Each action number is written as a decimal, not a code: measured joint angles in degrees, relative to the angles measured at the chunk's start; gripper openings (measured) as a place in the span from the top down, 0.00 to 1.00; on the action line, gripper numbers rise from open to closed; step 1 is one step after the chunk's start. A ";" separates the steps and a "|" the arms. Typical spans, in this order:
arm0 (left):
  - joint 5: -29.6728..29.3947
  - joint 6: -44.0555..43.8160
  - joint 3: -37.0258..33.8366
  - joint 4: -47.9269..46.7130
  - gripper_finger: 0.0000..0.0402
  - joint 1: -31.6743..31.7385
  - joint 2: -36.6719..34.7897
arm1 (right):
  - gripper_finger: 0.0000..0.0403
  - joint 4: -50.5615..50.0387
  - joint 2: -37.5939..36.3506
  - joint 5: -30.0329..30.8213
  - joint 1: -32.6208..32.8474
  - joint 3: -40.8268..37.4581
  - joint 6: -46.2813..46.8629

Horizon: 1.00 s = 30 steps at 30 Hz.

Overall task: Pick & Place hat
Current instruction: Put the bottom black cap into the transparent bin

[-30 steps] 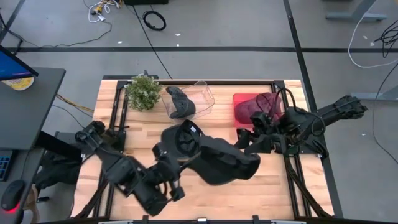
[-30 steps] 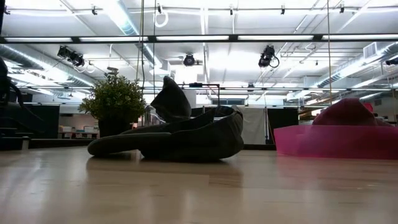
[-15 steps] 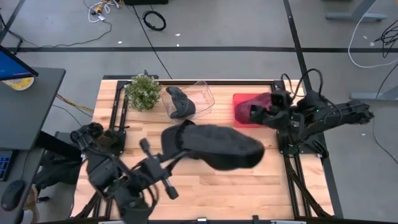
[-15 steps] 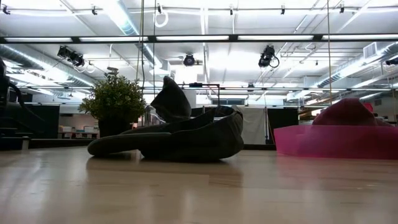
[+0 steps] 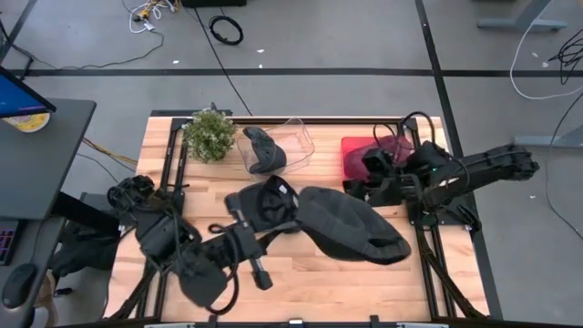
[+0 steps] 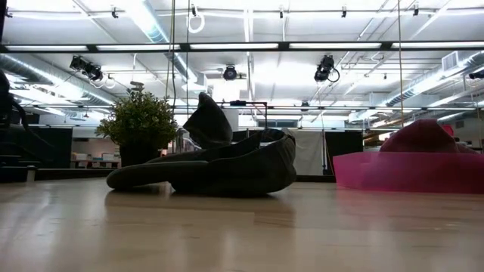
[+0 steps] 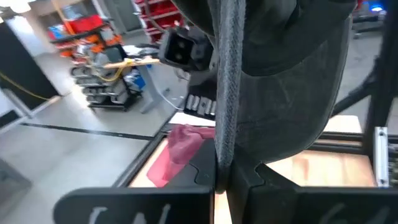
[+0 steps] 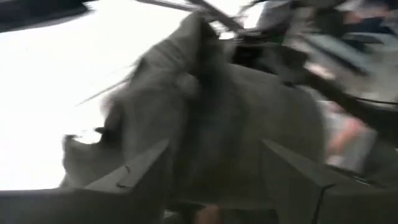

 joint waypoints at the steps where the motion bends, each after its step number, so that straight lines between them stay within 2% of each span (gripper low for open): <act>1: 1.56 1.23 -0.02 0.82 0.97 0.56 0.00 | 0.37 3.43 0.83 -1.17 -0.07 0.00 1.19; 4: 6.48 2.81 0.00 2.74 0.97 2.04 0.00 | 0.30 9.29 2.70 -4.13 -0.19 0.00 5.09; 10: 18.85 2.80 0.00 3.21 0.97 5.63 0.08 | 0.18 10.62 4.60 -7.92 0.17 0.00 6.39; 13: 20.72 3.05 0.00 3.23 0.97 7.10 0.44 | 0.15 13.34 4.81 -9.74 0.91 0.00 7.04; 21: 23.62 2.63 0.00 1.19 0.97 9.67 0.50 | 0.22 23.52 4.78 -10.20 2.56 0.00 7.90; 30: 26.48 1.20 0.00 -0.29 0.97 11.60 0.50 | 0.33 24.38 4.47 -11.67 3.61 0.00 8.09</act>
